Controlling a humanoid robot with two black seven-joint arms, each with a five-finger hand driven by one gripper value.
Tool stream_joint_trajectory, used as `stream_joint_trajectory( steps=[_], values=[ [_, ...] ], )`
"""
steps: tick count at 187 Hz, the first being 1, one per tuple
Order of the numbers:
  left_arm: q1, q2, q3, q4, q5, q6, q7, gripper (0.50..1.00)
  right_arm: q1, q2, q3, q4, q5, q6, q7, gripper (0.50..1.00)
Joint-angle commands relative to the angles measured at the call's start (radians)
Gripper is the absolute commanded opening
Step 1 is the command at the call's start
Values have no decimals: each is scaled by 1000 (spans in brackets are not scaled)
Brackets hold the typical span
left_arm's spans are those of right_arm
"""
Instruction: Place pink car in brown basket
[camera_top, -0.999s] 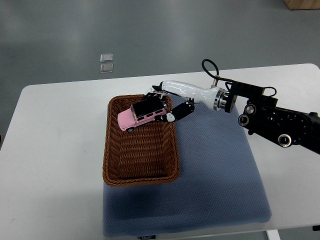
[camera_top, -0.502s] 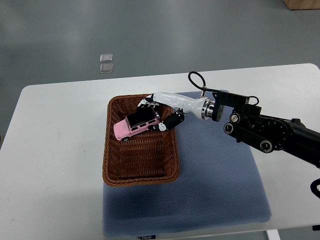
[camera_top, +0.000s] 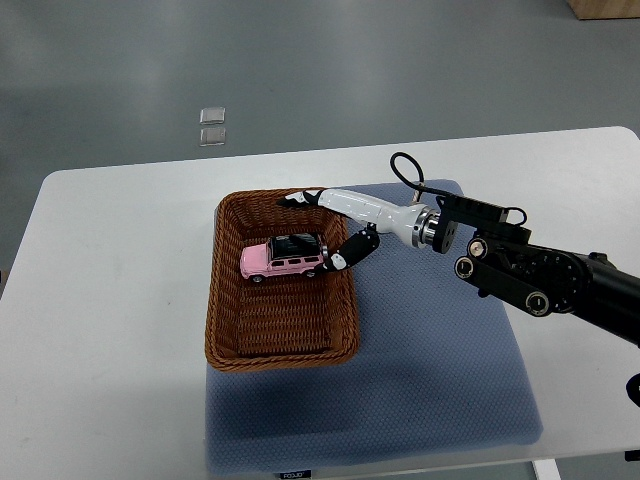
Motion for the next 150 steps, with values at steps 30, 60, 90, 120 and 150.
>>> stream_joint_trajectory(
  steps=[30, 60, 90, 120, 150],
  values=[
    [0, 0, 0, 1, 0, 0, 0, 1000, -50, -31, 220, -3, 109, 1, -8, 903],
    [0, 0, 0, 1, 0, 0, 0, 1000, -87, -88, 340, -23, 383, -2, -80, 903],
    [0, 0, -1, 4, -1, 0, -2, 1000, -127, -94, 398, -79, 681, -46, -100, 901],
    [0, 0, 0, 5, -1, 0, -2, 1000, -175, -112, 403, -105, 905, -85, -106, 903],
    [-2, 0, 2, 4, -1, 0, -2, 1000, -205, -131, 404, -105, 1078, -83, -106, 903]
  ],
)
